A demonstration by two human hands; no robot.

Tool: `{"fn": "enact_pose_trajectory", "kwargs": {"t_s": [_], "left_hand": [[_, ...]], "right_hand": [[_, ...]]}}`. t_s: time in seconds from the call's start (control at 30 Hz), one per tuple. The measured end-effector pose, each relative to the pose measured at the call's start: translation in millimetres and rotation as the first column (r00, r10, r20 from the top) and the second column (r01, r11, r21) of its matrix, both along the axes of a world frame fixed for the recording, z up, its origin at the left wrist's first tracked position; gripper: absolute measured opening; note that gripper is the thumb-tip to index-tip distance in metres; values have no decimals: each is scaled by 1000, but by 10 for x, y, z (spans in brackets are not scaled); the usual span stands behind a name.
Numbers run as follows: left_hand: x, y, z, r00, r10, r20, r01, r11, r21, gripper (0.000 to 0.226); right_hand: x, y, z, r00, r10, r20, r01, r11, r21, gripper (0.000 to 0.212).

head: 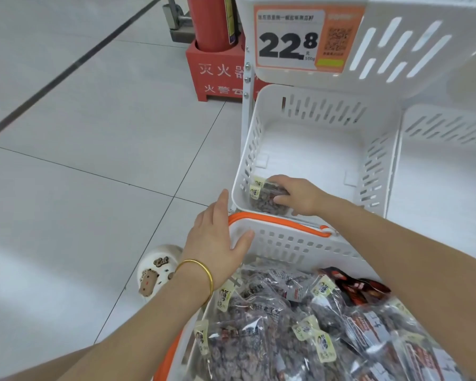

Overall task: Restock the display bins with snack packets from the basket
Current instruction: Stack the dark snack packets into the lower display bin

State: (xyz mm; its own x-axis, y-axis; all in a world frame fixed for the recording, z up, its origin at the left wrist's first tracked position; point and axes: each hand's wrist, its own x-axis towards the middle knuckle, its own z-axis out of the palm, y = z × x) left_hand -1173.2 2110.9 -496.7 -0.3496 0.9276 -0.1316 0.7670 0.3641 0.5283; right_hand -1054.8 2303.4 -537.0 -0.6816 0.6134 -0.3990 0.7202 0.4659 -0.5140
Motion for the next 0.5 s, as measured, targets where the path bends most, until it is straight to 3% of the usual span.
{"fn": "enact_pose_trajectory", "kwargs": {"t_s": [0.07,0.2,0.33,0.43,0.5], "left_hand": [[2,3,9,1000,-2,2,2,1000,3,81],[10,7,12,1000,5,5,-5,1000,-6,81],[14,12,14,1000,12,-4,-12,1000,-17,80],[18,6,39,1000,13,-23,-13,1000,-22,77],[13,14,51,999,15,-44,-17,999,-32,75]], "right_hand": [[3,-20,3,1000,8,-31,-4,993,118,48],[9,-88,36,988,148,33,-146,986,-77,57],[48,-132,57,998,58,15,-56,989,-136,58],[120,-182,240,1000,28,-7,-28,1000,9,54],[236,-338,522,979,-78,-189,107,983,149,46]]}}
